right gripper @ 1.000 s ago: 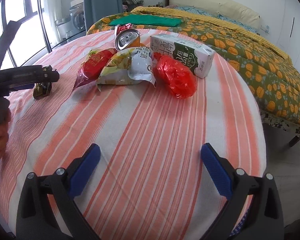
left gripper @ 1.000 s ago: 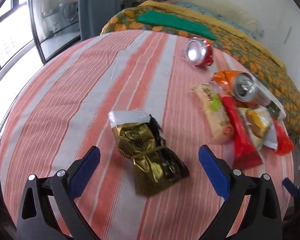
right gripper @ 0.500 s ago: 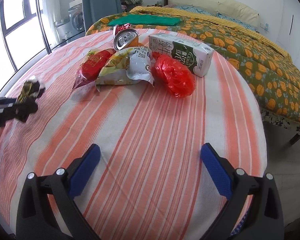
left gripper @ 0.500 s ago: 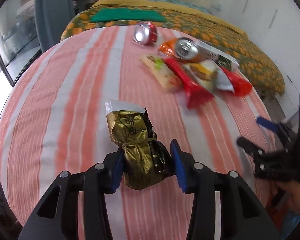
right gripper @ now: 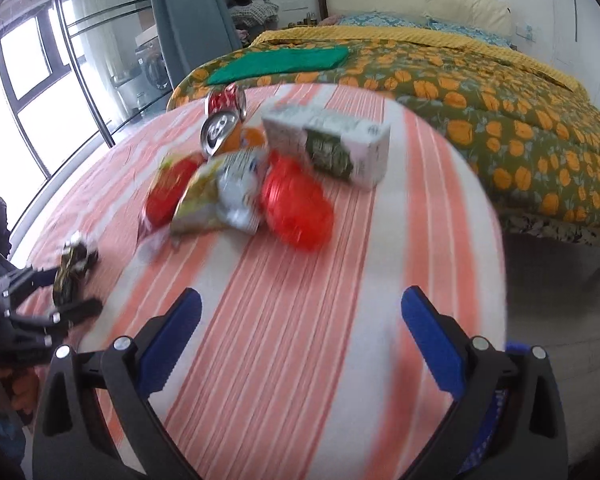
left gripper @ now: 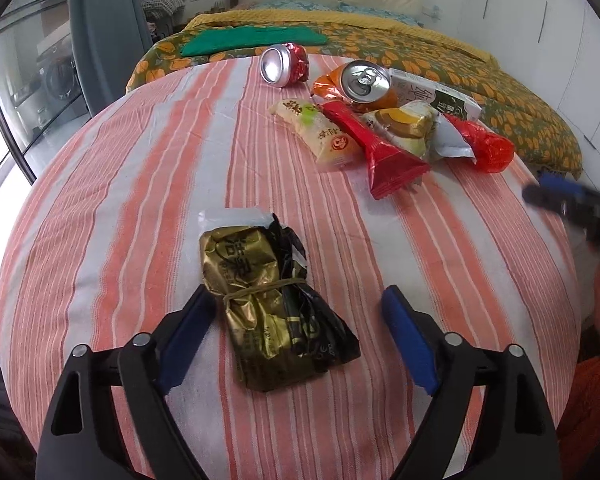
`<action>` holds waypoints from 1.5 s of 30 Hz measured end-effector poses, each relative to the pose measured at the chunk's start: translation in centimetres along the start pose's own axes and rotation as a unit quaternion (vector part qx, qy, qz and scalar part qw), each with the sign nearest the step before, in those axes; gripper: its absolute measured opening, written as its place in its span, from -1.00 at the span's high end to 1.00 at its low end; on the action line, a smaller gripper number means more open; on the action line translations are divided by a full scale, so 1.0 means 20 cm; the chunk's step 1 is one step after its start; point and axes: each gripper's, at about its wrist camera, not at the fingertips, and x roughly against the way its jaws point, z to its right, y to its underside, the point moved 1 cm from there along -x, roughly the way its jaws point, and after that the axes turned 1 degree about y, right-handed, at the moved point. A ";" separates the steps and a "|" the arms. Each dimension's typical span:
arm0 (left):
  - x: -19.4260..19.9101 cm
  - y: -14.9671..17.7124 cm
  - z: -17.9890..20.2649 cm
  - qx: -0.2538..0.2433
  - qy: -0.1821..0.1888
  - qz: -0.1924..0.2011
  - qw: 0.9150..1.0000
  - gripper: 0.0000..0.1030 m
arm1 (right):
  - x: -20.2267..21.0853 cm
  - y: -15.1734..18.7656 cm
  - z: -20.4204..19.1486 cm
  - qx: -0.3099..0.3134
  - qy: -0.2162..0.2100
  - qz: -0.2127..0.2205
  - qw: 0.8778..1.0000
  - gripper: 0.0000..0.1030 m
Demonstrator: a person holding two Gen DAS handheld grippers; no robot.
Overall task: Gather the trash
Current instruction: 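Grasp the red plastic bag with right tool while left tool holds the gold wrapper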
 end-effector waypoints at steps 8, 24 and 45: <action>-0.02 -0.01 0.01 -0.006 -0.003 -0.004 1.000 -0.73 | -0.19 -0.23 -0.01 0.029 -0.023 -0.047 0.998 0.04; -0.01 -0.01 0.02 -0.006 0.003 -0.003 1.000 -0.77 | 0.20 0.27 -0.19 0.077 -0.026 -0.057 0.995 -0.04; 0.03 -0.05 -0.10 0.043 0.026 -0.029 0.998 -0.12 | 0.08 0.17 -0.28 0.093 -0.057 -0.118 0.987 0.16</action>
